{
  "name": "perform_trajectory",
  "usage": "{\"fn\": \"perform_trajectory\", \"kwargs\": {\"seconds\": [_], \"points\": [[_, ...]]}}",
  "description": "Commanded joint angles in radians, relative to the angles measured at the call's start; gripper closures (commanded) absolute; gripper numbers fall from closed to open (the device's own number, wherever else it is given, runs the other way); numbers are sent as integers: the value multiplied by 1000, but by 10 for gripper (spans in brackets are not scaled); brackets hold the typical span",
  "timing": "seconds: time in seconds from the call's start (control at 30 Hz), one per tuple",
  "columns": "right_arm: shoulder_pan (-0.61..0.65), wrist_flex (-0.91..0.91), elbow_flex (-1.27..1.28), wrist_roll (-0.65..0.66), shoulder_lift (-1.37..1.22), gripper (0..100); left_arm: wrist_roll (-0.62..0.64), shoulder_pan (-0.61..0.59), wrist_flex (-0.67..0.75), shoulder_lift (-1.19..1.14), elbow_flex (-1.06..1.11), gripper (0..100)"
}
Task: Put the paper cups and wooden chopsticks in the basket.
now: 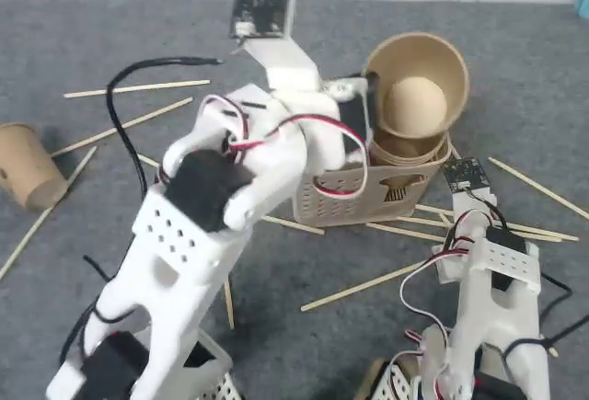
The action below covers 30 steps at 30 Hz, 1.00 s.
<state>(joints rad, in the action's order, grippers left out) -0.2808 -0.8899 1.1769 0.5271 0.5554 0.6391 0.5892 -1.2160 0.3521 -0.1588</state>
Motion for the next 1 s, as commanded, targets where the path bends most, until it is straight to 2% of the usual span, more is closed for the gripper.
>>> {"fn": "perform_trajectory", "kwargs": {"seconds": [0.0,0.3,0.5,0.63,0.87,0.97], "points": [[-2,7,-9,12,36,991,5,-8,52,6,28,988],[-2,7,-9,12,36,991,5,-20,196,6,257,988],[-2,8,-9,12,36,991,-101,-17,193,8,271,987],[-2,8,-9,12,36,991,-124,-18,198,8,263,977],[-2,10,-9,12,36,991,-124,-20,89,49,170,763],[-2,10,-9,12,36,991,-126,-12,84,129,165,692]]}}
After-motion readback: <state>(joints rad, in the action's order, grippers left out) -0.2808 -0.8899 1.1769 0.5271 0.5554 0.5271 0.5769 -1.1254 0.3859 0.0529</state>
